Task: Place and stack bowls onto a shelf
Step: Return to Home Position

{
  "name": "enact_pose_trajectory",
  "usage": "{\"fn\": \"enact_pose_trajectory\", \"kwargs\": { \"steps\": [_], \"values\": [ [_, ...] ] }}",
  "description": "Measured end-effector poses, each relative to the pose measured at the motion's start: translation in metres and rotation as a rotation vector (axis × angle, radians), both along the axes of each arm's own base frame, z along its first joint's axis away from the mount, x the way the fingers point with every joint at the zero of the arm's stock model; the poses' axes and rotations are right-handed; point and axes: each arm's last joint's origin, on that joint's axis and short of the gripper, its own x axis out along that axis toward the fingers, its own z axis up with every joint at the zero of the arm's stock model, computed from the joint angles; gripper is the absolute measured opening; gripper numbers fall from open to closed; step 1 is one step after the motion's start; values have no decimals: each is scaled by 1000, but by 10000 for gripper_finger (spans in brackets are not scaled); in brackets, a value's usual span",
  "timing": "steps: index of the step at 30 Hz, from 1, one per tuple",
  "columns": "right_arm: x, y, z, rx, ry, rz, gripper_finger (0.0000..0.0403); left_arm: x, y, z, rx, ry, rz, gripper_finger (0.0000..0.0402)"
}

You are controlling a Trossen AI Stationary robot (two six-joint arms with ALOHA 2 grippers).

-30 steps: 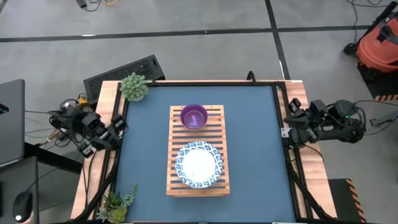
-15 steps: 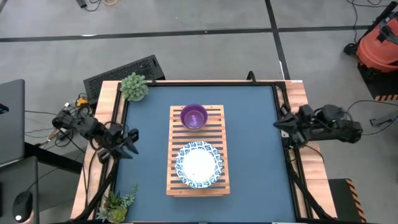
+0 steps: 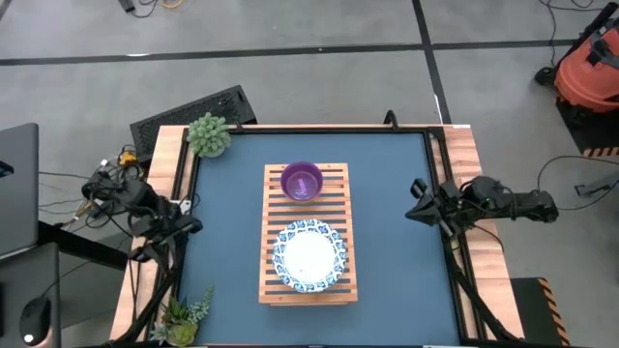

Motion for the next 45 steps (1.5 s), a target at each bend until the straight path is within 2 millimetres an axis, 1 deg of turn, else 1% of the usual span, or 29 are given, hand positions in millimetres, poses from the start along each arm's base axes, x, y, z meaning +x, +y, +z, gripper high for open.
{"fn": "enact_pose_trajectory", "kwargs": {
  "steps": [4, 7, 10, 12, 16, 18, 21, 26, 35, 40, 45],
  "values": [
    [5, 0, -14, 9, 42, 5, 42, 7, -3, -19, -2, 37, -7, 129],
    [7, 0, -22, 15, 50, 5, 42, 12, -5, -38, -21, 10, -15, 129],
    [10, 0, -31, 14, 56, 0, 42, 15, -6, -47, -8, 72, 11, 129],
    [12, -1, -40, 25, 91, 2, 42, 17, -5, -49, -16, 101, 40, 129],
    [13, -3, -46, 7, 150, -15, 42, 18, -6, -54, 6, 148, 58, 129],
    [13, -4, -46, -22, 144, -35, 42, 20, -5, -58, 21, 182, 99, 129],
    [14, -6, -48, -30, 164, -62, 42, 24, -4, -64, 41, 224, 220, 129],
    [14, -11, -50, -51, 178, -110, 42, 28, 0, -67, 60, 222, 404, 129],
    [15, -17, -52, -118, 178, -193, 42, 32, 6, -71, -1, 312, 670, 129],
    [14, -20, -52, -151, 175, -224, 42, 33, 9, -72, -4, 316, 748, 129],
    [14, -23, -52, -179, 174, -263, 42, 33, 8, -72, 33, 286, 746, 132]
  ]
}}
